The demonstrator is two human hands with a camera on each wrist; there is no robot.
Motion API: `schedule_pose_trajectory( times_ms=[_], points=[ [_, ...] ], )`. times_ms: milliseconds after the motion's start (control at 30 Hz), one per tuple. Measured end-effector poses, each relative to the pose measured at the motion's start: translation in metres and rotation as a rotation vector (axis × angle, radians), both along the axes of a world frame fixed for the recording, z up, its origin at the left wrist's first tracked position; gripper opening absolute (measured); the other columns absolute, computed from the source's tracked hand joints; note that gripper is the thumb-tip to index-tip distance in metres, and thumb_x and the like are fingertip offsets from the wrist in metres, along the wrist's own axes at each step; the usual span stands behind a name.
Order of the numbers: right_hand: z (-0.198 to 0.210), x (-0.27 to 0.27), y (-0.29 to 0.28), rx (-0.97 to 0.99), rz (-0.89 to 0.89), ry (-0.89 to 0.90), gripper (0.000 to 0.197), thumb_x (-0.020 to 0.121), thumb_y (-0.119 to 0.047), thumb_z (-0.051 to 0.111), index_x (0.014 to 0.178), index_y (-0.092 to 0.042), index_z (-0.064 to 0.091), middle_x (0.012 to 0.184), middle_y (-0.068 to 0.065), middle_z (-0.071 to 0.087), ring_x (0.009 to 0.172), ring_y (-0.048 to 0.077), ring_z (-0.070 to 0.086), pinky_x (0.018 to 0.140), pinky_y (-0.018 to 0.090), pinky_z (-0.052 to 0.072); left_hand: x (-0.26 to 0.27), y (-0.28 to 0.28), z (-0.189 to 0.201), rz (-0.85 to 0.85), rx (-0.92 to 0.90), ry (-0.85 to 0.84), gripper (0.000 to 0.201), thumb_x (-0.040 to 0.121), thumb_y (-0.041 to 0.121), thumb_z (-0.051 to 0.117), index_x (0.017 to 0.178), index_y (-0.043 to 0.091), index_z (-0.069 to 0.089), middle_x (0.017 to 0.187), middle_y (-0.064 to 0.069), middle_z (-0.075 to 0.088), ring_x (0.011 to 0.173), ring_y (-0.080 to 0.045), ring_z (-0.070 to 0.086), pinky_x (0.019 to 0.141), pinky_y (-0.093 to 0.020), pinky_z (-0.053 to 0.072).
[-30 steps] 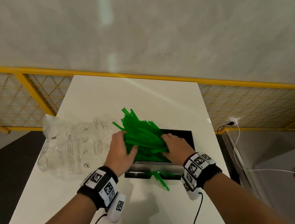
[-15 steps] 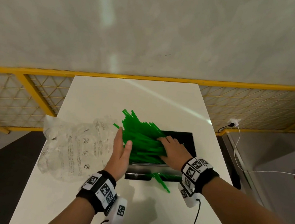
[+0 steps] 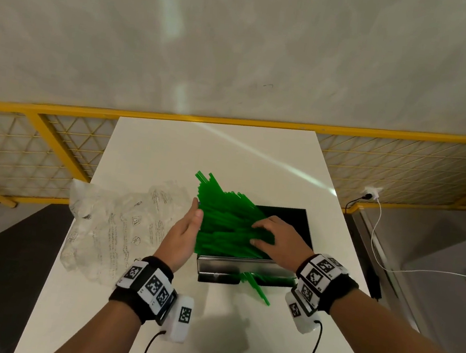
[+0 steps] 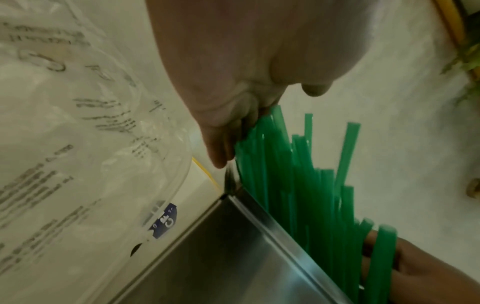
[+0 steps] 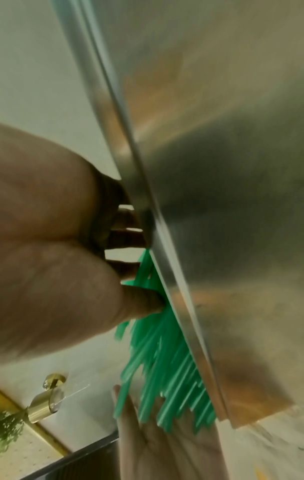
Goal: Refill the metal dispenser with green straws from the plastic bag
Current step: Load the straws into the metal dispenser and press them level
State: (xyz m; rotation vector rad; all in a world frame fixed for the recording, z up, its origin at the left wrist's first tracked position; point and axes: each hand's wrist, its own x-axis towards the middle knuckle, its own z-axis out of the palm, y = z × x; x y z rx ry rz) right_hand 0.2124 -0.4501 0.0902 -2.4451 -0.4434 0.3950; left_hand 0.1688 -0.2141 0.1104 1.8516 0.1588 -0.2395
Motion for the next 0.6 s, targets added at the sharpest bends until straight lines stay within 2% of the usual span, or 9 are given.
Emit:
schedule_pose_trajectory(
  times_ms=[100, 167, 200, 267, 333, 400, 467, 533, 600],
  points=[
    [0.003, -0.003, 0.001, 0.062, -0.009, -0.054, 0.051, 0.088, -0.031, 0.061, 0.136, -0.025, 0.044, 0.134, -0.002, 0.041, 0.124, 0.009, 0.036, 0.111, 0.031, 0.031, 0.006, 0.012, -0.005, 0.09, 0.003, -0.042, 0.064, 0.091, 0.062, 0.024, 0.148, 0.034, 0.016, 0.154, 0.009, 0.023, 0.137, -0.003, 0.023, 0.115, -0.03, 0.018],
    [0.008, -0.009, 0.0, 0.179, -0.034, -0.063, 0.063, 0.086, -0.041, 0.052, 0.143, -0.027, 0.031, 0.146, -0.002, 0.028, 0.135, 0.008, 0.023, 0.115, 0.031, 0.022, 0.014, 0.021, -0.006, 0.189, -0.036, -0.066, 0.07, 0.085, 0.072, 0.027, 0.146, 0.04, 0.018, 0.154, 0.011, 0.024, 0.139, -0.011, 0.028, 0.116, -0.043, 0.026],
    [0.01, -0.013, 0.001, 0.192, -0.007, -0.038, 0.071, 0.084, -0.049, 0.047, 0.147, -0.028, 0.022, 0.153, -0.005, 0.018, 0.14, 0.008, 0.016, 0.116, 0.031, 0.017, 0.019, 0.024, -0.005, 0.226, -0.063, -0.079, 0.068, 0.086, 0.071, 0.029, 0.146, 0.04, 0.019, 0.154, 0.01, 0.024, 0.139, -0.012, 0.03, 0.114, -0.044, 0.029],
    [0.007, -0.021, 0.005, 0.011, 0.142, 0.015, 0.084, 0.086, -0.058, 0.045, 0.15, -0.03, -0.001, 0.158, -0.009, -0.007, 0.145, 0.009, -0.001, 0.117, 0.033, 0.01, 0.03, 0.027, -0.002, 0.241, -0.075, -0.091, 0.062, 0.091, 0.062, 0.031, 0.146, 0.039, 0.018, 0.154, 0.009, 0.024, 0.138, -0.013, 0.031, 0.114, -0.044, 0.03],
    [-0.003, -0.023, 0.012, -0.217, 0.275, 0.028, 0.084, 0.092, -0.054, 0.043, 0.147, -0.031, -0.016, 0.155, -0.01, -0.022, 0.146, 0.013, -0.009, 0.12, 0.039, 0.005, 0.043, 0.026, 0.003, 0.211, -0.047, -0.088, 0.057, 0.094, 0.054, 0.033, 0.147, 0.04, 0.016, 0.155, 0.01, 0.023, 0.139, -0.013, 0.031, 0.114, -0.043, 0.029],
    [-0.007, -0.02, 0.018, -0.248, 0.274, 0.034, 0.076, 0.096, -0.049, 0.04, 0.147, -0.032, -0.015, 0.157, -0.009, -0.016, 0.147, 0.016, -0.005, 0.121, 0.041, 0.006, 0.055, 0.023, 0.008, 0.155, -0.028, -0.076, 0.055, 0.096, 0.047, 0.038, 0.146, 0.042, 0.015, 0.155, 0.01, 0.022, 0.139, -0.015, 0.031, 0.113, -0.043, 0.03],
    [-0.002, -0.016, 0.021, -0.155, 0.19, 0.013, 0.074, 0.095, -0.045, 0.045, 0.149, -0.033, -0.004, 0.159, -0.008, -0.005, 0.147, 0.016, 0.002, 0.121, 0.042, 0.012, 0.066, 0.021, 0.014, 0.08, -0.012, -0.049, 0.057, 0.096, 0.042, 0.043, 0.146, 0.045, 0.014, 0.155, 0.007, 0.022, 0.139, -0.018, 0.031, 0.105, -0.036, 0.038],
    [0.002, -0.013, 0.023, -0.092, 0.077, -0.012, 0.083, 0.09, -0.045, 0.055, 0.15, -0.032, 0.0, 0.159, -0.008, -0.003, 0.146, 0.017, 0.002, 0.119, 0.046, 0.015, 0.075, 0.019, 0.017, 0.005, 0.003, -0.006, 0.058, 0.097, 0.037, 0.044, 0.146, 0.043, 0.016, 0.155, 0.005, 0.023, 0.138, -0.019, 0.032, 0.093, -0.029, 0.042],
    [0.004, -0.009, 0.023, -0.099, -0.003, 0.007, 0.096, 0.084, -0.048, 0.063, 0.15, -0.031, -0.003, 0.158, -0.006, -0.008, 0.146, 0.02, -0.001, 0.119, 0.047, 0.013, 0.082, 0.019, 0.015, -0.046, 0.01, 0.042, 0.051, 0.097, 0.034, 0.045, 0.144, 0.039, 0.027, 0.15, 0.001, 0.033, 0.135, -0.021, 0.037, 0.097, -0.034, 0.044]
  ],
)
